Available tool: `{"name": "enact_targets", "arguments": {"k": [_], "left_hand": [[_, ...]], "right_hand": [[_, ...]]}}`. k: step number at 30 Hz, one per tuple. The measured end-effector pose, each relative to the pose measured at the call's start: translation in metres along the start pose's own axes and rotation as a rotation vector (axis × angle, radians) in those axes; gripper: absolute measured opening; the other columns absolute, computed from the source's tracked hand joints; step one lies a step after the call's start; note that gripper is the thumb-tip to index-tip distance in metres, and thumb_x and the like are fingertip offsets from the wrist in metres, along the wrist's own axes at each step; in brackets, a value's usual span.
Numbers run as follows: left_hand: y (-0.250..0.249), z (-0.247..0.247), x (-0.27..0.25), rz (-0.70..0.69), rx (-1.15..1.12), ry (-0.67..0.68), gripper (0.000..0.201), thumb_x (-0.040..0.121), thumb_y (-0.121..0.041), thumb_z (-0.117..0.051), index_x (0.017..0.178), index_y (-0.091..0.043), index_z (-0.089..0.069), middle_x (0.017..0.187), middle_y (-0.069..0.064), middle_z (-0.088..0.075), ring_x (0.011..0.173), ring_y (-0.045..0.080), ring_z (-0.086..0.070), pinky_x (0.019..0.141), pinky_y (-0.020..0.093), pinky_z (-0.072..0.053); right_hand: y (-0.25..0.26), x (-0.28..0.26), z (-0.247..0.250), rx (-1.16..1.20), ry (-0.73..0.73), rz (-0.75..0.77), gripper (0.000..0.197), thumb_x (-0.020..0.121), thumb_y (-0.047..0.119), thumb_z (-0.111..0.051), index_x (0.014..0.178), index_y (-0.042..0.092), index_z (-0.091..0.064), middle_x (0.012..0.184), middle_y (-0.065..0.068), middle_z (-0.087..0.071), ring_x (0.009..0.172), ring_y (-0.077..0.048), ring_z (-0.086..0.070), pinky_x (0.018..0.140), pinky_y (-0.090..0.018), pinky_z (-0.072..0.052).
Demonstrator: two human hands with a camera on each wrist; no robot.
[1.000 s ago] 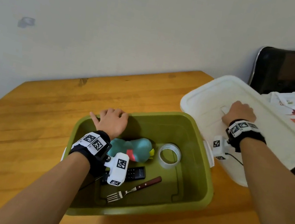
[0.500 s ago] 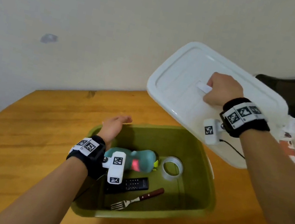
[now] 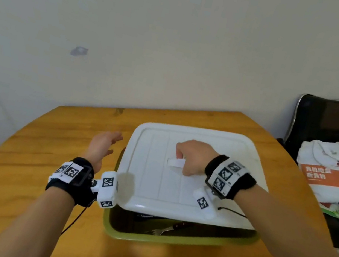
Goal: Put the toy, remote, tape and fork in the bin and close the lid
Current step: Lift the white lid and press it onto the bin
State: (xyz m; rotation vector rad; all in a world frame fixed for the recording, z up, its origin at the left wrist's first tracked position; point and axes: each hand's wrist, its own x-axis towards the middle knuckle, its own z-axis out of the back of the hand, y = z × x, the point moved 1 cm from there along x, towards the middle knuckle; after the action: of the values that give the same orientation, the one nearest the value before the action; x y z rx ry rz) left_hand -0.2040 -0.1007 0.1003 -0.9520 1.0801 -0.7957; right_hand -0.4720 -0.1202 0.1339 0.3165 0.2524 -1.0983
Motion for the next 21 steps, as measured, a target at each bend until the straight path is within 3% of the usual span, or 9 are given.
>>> {"name": "enact_targets", "arguments": {"k": [2,5,7,9,11,15,17,21], "left_hand": [[0.01,0.0,-0.003,0.066,0.141,0.05,0.048,0.09,-0.043,-0.057,0.13,-0.017,-0.062,0.138,0.001,-0.059,0.131,0.023,-0.049,0.108,0.043,-0.038],[0.024,-0.007,-0.008,0.191,0.206,0.184,0.042,0.086,-0.043,-0.064,0.118,-0.017,-0.066,0.121,0.004,-0.069,0.115,0.027,-0.061,0.102,0.047,-0.047],[0.029,-0.012,-0.012,0.24,0.197,0.205,0.039,0.087,-0.038,-0.065,0.113,-0.009,-0.065,0.103,0.009,-0.074,0.093,0.03,-0.069,0.083,0.042,-0.056],[0.032,-0.014,-0.013,0.254,0.194,0.191,0.041,0.088,-0.037,-0.064,0.114,-0.005,-0.063,0.1,0.017,-0.076,0.082,0.032,-0.07,0.073,0.039,-0.055],[0.033,-0.014,-0.013,0.265,0.21,0.185,0.04,0.089,-0.033,-0.062,0.114,-0.003,-0.064,0.106,0.022,-0.075,0.082,0.033,-0.07,0.075,0.04,-0.055],[0.037,-0.006,-0.018,0.28,0.283,0.197,0.038,0.088,-0.032,-0.064,0.11,-0.002,-0.066,0.1,0.016,-0.077,0.09,0.036,-0.072,0.084,0.046,-0.057],[0.039,0.0,-0.02,0.289,0.325,0.219,0.044,0.084,-0.038,-0.069,0.114,-0.006,-0.066,0.105,0.014,-0.078,0.101,0.04,-0.072,0.096,0.054,-0.055],[0.043,0.004,-0.031,0.298,0.384,0.246,0.053,0.078,-0.054,-0.071,0.111,-0.013,-0.068,0.104,0.009,-0.079,0.099,0.035,-0.073,0.093,0.055,-0.056]], "right_hand": [[0.007,-0.001,-0.014,0.003,0.044,0.022,0.039,0.079,0.015,-0.071,0.116,0.017,-0.057,0.111,-0.003,-0.059,0.103,-0.025,-0.06,0.074,-0.032,-0.044],[0.012,-0.002,-0.024,0.035,0.039,0.031,0.038,0.079,0.012,-0.07,0.115,0.016,-0.057,0.104,0.0,-0.054,0.099,-0.023,-0.058,0.074,-0.032,-0.044],[0.012,-0.005,-0.025,0.083,0.029,0.043,0.038,0.078,0.011,-0.071,0.113,0.017,-0.059,0.102,0.003,-0.054,0.098,-0.022,-0.057,0.072,-0.031,-0.043],[0.013,-0.007,-0.028,0.128,0.037,0.058,0.039,0.077,0.011,-0.072,0.113,0.018,-0.06,0.101,0.005,-0.053,0.096,-0.019,-0.053,0.071,-0.03,-0.04],[0.014,-0.009,-0.032,0.145,0.052,0.066,0.04,0.077,0.01,-0.071,0.115,0.019,-0.06,0.102,0.006,-0.052,0.098,-0.019,-0.054,0.073,-0.029,-0.041],[0.015,-0.011,-0.038,0.164,0.068,0.084,0.04,0.079,0.008,-0.07,0.116,0.018,-0.061,0.105,0.005,-0.053,0.102,-0.02,-0.057,0.076,-0.029,-0.043],[0.012,-0.013,-0.041,0.187,0.061,0.092,0.039,0.079,0.009,-0.07,0.116,0.019,-0.062,0.103,0.007,-0.052,0.096,-0.016,-0.053,0.074,-0.027,-0.041],[0.002,-0.018,-0.049,0.277,0.013,0.102,0.036,0.078,0.011,-0.071,0.111,0.023,-0.065,0.107,0.007,-0.06,0.093,-0.012,-0.054,0.073,-0.025,-0.042]]}}
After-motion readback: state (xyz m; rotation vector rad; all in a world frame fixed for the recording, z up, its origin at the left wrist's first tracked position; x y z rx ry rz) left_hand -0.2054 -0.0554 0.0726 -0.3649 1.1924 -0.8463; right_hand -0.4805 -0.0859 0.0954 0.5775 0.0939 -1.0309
